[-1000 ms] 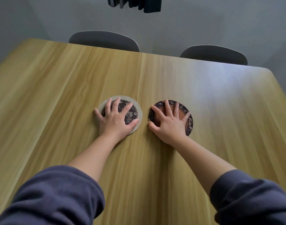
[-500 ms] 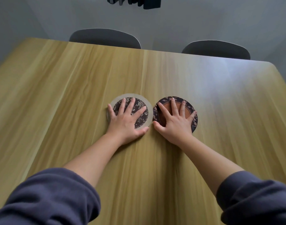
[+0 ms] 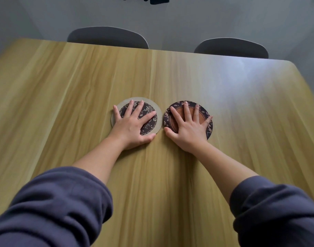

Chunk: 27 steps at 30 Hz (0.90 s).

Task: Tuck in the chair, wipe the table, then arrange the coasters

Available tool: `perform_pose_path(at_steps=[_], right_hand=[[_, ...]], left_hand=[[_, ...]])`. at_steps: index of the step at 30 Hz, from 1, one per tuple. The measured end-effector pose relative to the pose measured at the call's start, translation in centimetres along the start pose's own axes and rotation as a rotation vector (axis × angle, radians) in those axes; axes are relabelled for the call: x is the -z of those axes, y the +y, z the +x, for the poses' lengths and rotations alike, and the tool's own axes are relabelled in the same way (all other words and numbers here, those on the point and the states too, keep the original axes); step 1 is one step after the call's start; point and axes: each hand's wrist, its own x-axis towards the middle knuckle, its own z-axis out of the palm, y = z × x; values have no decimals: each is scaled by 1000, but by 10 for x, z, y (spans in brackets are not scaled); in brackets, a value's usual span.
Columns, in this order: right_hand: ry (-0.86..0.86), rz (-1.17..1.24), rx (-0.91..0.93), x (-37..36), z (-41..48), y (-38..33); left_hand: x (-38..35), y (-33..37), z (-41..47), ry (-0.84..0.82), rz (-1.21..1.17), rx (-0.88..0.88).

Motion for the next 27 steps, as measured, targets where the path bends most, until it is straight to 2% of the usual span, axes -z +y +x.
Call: perform_pose_path(at_steps=[5, 7, 10, 12, 15, 20, 27], right_hand=[[-32, 28, 56, 6, 2, 10], [-19, 87, -11, 10, 7, 20], [94, 136, -187, 20, 17, 38], [197, 135, -222, 25, 19, 46], [233, 147, -216, 33, 21, 48], [143, 49, -182, 30, 11, 39], [-120, 40, -118, 33, -36, 24]], left_hand=[[3, -1, 2, -24, 13, -17], [1, 0, 2, -31, 11, -16], [-2, 13, 3, -47, 39, -63], [-5, 29, 7, -51, 79, -104], [-8, 50, 13, -65, 68, -83], [-1, 61, 13, -119, 81, -52], [23, 70, -18, -261, 28, 49]])
